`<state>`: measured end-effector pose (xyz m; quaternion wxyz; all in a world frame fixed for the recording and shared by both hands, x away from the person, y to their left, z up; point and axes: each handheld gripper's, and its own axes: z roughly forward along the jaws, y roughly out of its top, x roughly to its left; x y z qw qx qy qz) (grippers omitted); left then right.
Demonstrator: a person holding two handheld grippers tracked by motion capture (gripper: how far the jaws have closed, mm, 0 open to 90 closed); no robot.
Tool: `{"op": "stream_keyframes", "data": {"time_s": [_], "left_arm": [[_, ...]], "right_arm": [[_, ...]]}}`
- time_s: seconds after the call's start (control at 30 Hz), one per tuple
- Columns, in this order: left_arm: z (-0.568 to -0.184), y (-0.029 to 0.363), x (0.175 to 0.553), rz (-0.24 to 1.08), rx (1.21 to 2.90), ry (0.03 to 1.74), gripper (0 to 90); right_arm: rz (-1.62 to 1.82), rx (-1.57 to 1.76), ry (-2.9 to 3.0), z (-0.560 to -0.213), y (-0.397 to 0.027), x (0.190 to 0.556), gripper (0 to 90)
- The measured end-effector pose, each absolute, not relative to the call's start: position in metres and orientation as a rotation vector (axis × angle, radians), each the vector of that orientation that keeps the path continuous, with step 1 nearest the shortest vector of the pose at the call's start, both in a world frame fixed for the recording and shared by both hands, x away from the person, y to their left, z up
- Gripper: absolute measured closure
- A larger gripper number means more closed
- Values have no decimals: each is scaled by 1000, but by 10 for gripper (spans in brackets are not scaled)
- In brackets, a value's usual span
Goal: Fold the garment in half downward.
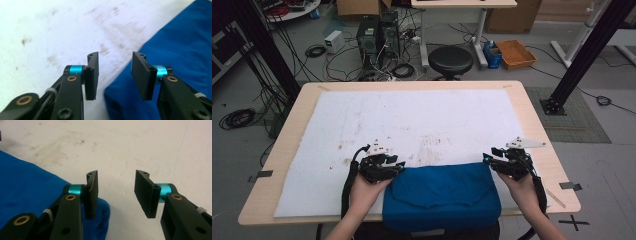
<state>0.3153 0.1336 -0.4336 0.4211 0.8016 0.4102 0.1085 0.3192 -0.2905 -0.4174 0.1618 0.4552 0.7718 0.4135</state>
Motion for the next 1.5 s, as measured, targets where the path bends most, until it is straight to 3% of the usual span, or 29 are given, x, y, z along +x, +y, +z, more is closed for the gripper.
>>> {"op": "stream_keyframes", "data": {"time_s": [0.23,0.37,0.47,0.5,0.77,1.07,1.5], "left_arm": [[-446,136,313,248,2028,1082,588],[-447,136,309,266,2016,1091,623],[-448,137,306,210,2009,1071,797],[-448,136,305,221,2006,1059,814],[-437,136,318,291,2028,1012,849],[-418,135,373,448,2058,956,849],[-420,129,448,440,2080,993,847]], "right_arm": [[1104,1416,2324,-442,-296,325,575],[1130,1372,2378,-444,-295,321,734],[1128,1320,2399,-444,-290,317,821],[1132,1323,2401,-443,-290,317,828],[1204,1247,2315,-430,-294,325,837],[1194,1255,2237,-408,-286,377,836],[1105,1277,2226,-411,-282,445,836]]}}
